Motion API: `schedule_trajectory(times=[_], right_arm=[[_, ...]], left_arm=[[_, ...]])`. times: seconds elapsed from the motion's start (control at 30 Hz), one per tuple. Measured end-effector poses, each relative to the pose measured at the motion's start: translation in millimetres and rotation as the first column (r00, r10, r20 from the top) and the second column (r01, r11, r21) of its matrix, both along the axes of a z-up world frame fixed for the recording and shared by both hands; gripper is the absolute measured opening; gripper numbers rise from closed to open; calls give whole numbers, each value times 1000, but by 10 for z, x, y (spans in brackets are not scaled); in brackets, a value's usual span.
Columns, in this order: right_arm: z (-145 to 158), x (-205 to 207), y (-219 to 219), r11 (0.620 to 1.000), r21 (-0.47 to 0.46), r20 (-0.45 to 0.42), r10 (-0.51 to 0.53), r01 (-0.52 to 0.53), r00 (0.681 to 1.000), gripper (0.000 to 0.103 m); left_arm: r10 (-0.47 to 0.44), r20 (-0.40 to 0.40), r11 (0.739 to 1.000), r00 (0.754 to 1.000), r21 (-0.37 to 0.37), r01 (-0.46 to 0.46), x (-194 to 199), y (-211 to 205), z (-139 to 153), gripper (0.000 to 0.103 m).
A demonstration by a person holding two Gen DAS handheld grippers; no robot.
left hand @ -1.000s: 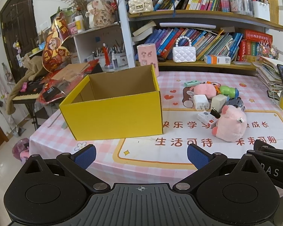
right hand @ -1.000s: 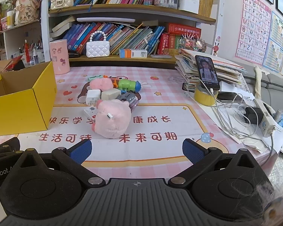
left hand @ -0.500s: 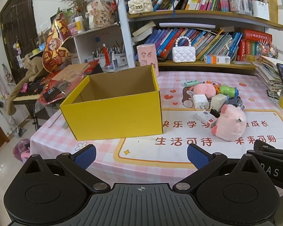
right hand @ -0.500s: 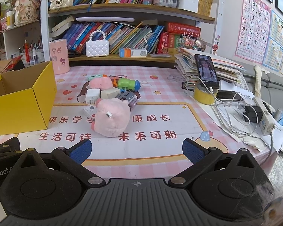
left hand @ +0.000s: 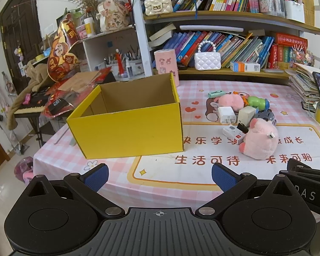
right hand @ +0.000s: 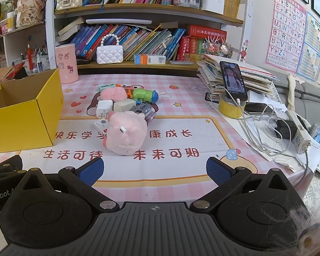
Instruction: Organize objects
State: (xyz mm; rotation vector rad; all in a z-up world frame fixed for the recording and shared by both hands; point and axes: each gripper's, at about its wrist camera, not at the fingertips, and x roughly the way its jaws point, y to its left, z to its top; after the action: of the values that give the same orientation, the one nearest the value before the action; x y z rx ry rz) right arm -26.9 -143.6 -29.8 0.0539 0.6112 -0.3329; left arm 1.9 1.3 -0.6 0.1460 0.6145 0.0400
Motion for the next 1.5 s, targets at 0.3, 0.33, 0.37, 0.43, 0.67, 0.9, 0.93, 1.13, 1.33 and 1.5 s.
schedule_trajectory(times=[0.3, 0.33, 0.37, 0.43, 0.67, 0.9, 0.93, 1.13, 1.33, 1.5], right_arm=[[-16, -11, -23, 1000, 4, -12, -1, 1, 1000, 103], [-17, -10, -25, 1000, 4, -15, 0, 0, 1000, 103], [-17, -5, -26, 1000, 2, -17, -2, 2, 1000, 103], [-13, 4, -38, 1000, -1, -24, -7, 7, 1000, 103], [-33, 96, -157, 1000, 13, -63, -8, 9, 998, 103], [-49, 291, -409, 999, 44, -69, -11, 14, 998, 103], [-49, 328, -447, 999, 46, -72, -8, 11, 997, 103], [-43, 565, -752, 995, 94, -50, 31, -26, 998, 103], [-112, 790, -1090, 993, 95, -41, 69, -65, 997, 103], [-159, 1020, -1416, 984, 159, -97, 100, -84, 990, 103]], left_arm=[[-3, -11, 1000, 1000, -2, 3, 37, -24, -7, 103], [-4, -14, 1000, 1000, -5, 4, 41, -24, -13, 103], [-6, -17, 1000, 1000, -7, 6, 48, -29, -17, 103], [-9, -25, 1000, 1000, -8, 9, 61, -47, -30, 103], [-11, -61, 1000, 998, -18, 10, 148, -152, -76, 103], [-12, -80, 1000, 997, -20, 11, 320, -354, -109, 103], [-15, -81, 1000, 997, -28, 13, 351, -381, -108, 103], [-20, -106, 994, 994, -113, 8, 557, -521, -148, 103], [-27, -141, 973, 990, -232, -7, 782, -701, -246, 103], [-57, -147, 965, 987, -264, 16, 920, -895, -280, 103]])
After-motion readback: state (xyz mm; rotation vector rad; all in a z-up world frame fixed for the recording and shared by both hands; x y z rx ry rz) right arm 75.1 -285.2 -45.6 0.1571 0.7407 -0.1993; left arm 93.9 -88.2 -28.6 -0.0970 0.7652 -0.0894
